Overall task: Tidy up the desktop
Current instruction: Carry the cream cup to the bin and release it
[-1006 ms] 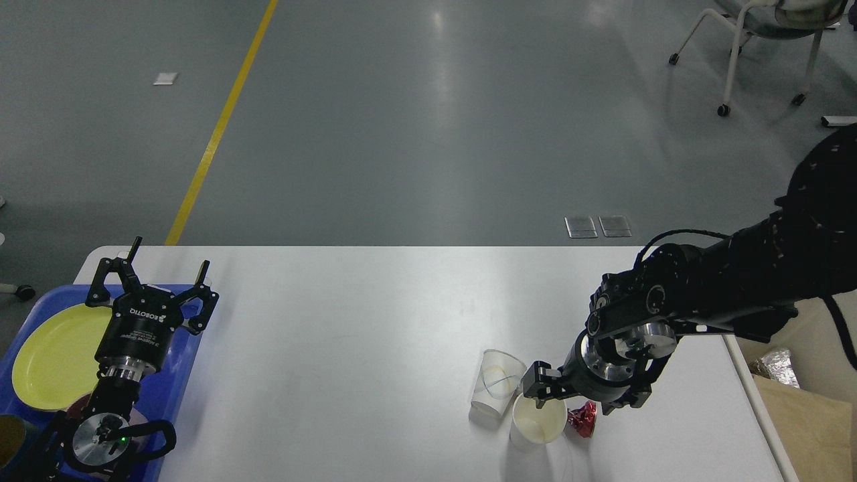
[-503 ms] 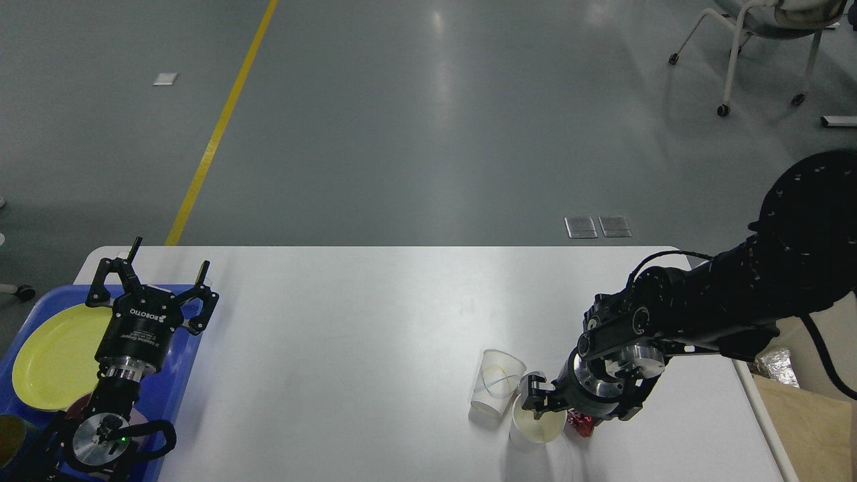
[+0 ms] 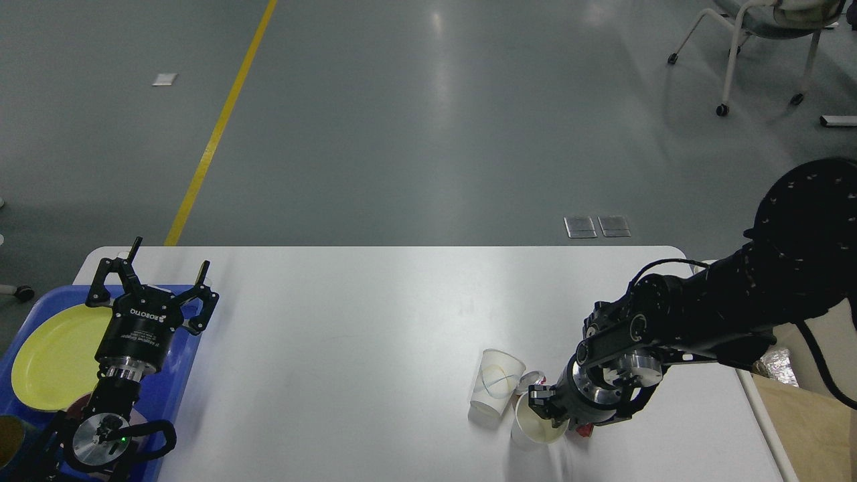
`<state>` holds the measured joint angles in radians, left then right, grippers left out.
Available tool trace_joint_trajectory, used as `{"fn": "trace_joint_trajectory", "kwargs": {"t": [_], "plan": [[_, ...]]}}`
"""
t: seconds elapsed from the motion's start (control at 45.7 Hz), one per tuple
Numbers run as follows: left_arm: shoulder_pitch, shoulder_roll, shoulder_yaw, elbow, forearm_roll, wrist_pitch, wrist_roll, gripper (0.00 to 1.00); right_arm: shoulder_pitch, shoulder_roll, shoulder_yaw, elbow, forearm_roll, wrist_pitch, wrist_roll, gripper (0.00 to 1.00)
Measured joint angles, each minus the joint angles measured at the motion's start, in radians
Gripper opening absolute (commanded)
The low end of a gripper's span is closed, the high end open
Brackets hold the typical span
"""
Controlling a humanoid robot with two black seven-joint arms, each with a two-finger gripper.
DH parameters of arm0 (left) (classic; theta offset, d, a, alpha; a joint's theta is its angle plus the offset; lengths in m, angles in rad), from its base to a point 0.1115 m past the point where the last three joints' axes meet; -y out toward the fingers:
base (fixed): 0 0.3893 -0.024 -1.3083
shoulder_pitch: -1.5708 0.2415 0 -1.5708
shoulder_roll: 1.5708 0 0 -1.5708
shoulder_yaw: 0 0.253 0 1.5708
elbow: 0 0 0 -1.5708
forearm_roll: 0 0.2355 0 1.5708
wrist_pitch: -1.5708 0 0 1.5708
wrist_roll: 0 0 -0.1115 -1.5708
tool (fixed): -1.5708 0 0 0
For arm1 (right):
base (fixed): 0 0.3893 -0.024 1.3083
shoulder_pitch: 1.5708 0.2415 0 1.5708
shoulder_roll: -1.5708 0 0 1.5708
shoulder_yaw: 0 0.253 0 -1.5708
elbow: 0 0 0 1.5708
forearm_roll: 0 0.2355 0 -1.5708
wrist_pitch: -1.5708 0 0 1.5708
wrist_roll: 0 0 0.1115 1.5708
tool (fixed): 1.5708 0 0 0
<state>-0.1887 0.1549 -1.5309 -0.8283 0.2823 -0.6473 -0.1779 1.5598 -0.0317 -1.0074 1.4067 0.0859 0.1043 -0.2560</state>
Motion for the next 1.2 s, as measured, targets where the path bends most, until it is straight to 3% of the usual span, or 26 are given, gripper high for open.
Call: {"fn": "trace_joint_trajectory", "kwargs": {"t": [0.459,0.743,1.006,1.202], "plan": [[0.000,0.000,0.000,0.000,0.000,0.000,0.000,0.96,0.052,-0.017,0.002,0.031,0.014,0.034,0.001,0.00],[0.000,0.000,0.000,0.000,0.000,0.000,0.000,0.96,0.353,-0.206,-0.026,0.205,0.030,0.211,0.000,0.00],[0.000,0.000,0.000,0.000,0.000,0.000,0.000,0.96,0.725,-0.299,-0.112,0.255,0.030,0.486,0.000,0.00],[0.000,0.000,0.000,0.000,0.000,0.000,0.000,0.96,0.816,-0.296,-0.174,0.254,0.029,0.504,0.001,0.00]]}}
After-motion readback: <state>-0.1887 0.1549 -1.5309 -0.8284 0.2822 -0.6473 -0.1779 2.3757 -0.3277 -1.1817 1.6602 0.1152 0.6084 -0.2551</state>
